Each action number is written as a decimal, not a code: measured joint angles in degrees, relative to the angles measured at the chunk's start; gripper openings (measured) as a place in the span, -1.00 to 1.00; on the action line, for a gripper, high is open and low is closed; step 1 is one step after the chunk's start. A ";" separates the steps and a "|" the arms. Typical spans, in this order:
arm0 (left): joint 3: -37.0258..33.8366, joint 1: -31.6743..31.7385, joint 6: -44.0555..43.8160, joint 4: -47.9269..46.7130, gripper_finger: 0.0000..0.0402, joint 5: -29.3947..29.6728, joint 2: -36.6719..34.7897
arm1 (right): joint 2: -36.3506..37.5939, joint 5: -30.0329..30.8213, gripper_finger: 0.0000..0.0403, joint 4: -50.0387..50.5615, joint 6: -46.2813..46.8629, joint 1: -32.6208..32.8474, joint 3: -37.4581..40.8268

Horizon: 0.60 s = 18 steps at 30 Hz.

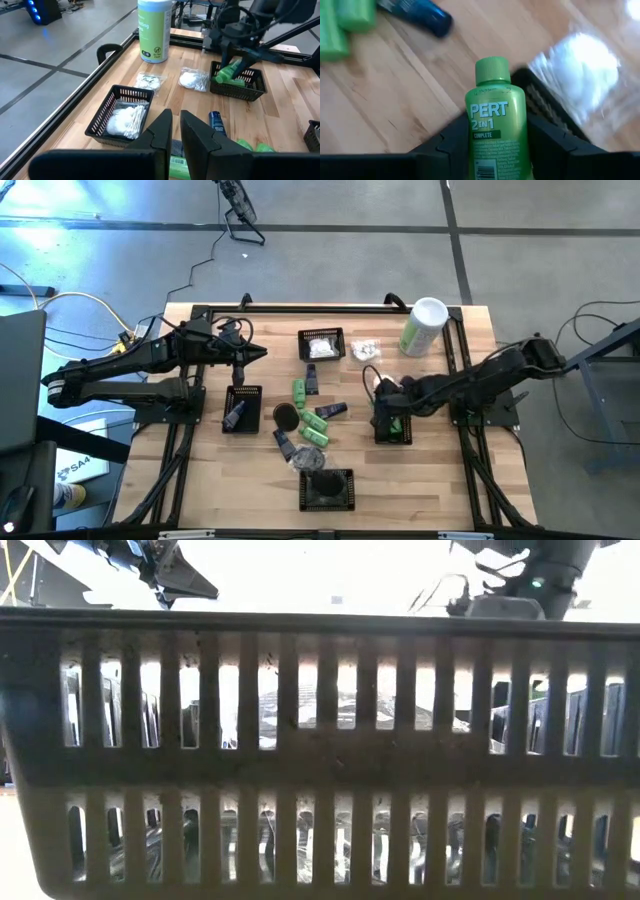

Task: Pick & Place Travel size toiletries
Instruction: Put the green bottle into the middle right black bin

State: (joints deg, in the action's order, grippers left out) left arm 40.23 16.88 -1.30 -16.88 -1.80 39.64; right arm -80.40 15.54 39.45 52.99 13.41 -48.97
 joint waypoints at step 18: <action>0.00 0.00 1.27 0.02 -0.83 0.00 0.00 | 0.00 1.24 0.07 0.60 8.76 4.51 3.19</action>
State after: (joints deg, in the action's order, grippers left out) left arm 40.23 16.88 -0.03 -16.86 -1.80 39.64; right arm -80.40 16.78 40.05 61.76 17.92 -45.78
